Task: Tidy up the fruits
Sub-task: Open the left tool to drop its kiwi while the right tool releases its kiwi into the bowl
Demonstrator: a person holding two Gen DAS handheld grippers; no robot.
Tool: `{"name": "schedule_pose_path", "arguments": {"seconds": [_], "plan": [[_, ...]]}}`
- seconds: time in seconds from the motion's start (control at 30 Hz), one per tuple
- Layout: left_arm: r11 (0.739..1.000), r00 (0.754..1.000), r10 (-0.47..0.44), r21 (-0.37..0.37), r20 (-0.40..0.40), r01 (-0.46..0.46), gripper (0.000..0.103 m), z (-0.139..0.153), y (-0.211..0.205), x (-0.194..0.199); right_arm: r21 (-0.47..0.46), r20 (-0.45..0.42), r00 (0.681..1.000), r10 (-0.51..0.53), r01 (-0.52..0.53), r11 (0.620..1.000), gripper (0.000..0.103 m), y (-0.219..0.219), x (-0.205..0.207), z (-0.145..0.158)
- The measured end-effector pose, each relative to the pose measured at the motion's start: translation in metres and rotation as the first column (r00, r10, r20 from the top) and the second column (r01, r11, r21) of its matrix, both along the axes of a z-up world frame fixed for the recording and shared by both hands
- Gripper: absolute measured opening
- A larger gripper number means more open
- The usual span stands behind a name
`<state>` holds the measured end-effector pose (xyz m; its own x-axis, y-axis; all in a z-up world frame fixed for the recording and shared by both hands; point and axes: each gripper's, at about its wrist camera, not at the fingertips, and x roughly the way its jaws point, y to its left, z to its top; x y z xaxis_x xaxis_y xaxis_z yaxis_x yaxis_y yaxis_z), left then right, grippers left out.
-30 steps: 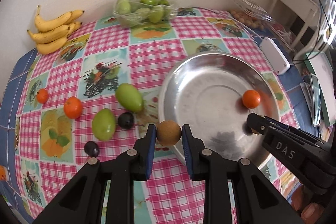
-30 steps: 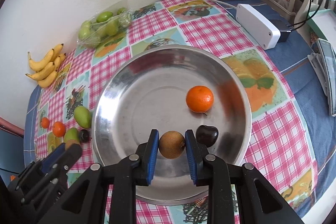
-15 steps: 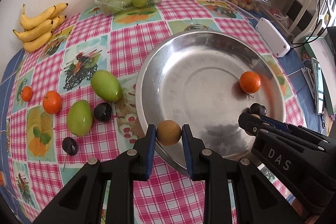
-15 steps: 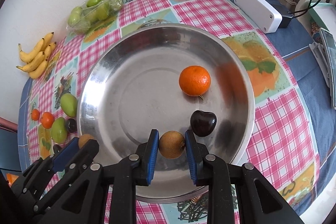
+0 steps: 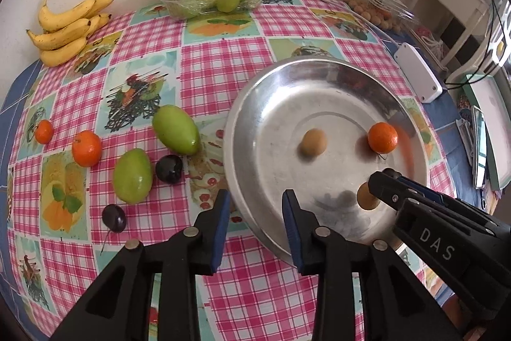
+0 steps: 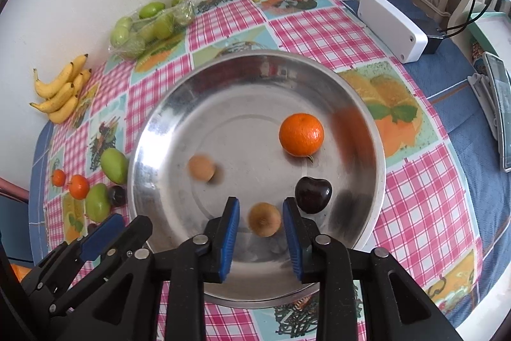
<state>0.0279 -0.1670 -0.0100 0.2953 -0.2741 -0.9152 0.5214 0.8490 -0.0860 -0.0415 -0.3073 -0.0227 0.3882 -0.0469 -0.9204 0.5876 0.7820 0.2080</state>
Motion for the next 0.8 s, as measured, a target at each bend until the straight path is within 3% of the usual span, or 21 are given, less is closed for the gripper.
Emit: {"name": "schedule_pose_path", "arguments": {"seconds": [0.2,0.33,0.47,0.63,0.8], "plan": [[0.990,0.992,0.125,0.067,0.029,-0.126,0.036,0.002,0.025,0.016,-0.012,0.011,1.000,0.002,-0.002,1.000,0.044,0.001,0.000,0.003],[0.967,0.973,0.232,0.103,0.006,-0.231,0.044,-0.007,0.052,0.033,-0.026,0.002,1.000,0.015,-0.015,1.000,0.059,0.004,0.003,0.001],[0.943,0.952,0.304,0.149,-0.014,-0.299,0.048,-0.019,0.075,0.045,-0.038,-0.007,0.999,0.039,-0.040,0.998,0.061,0.009,0.006,0.000],[0.910,0.920,0.392,0.159,-0.025,-0.383,0.067,-0.025,0.101,0.055,-0.055,-0.011,0.997,0.071,-0.072,0.996,0.070,0.018,0.011,-0.001],[0.899,0.908,0.419,0.152,-0.032,-0.410,0.078,-0.031,0.112,0.059,-0.080,-0.002,0.996,0.089,-0.089,0.993,0.080,0.025,0.015,0.000]]}}
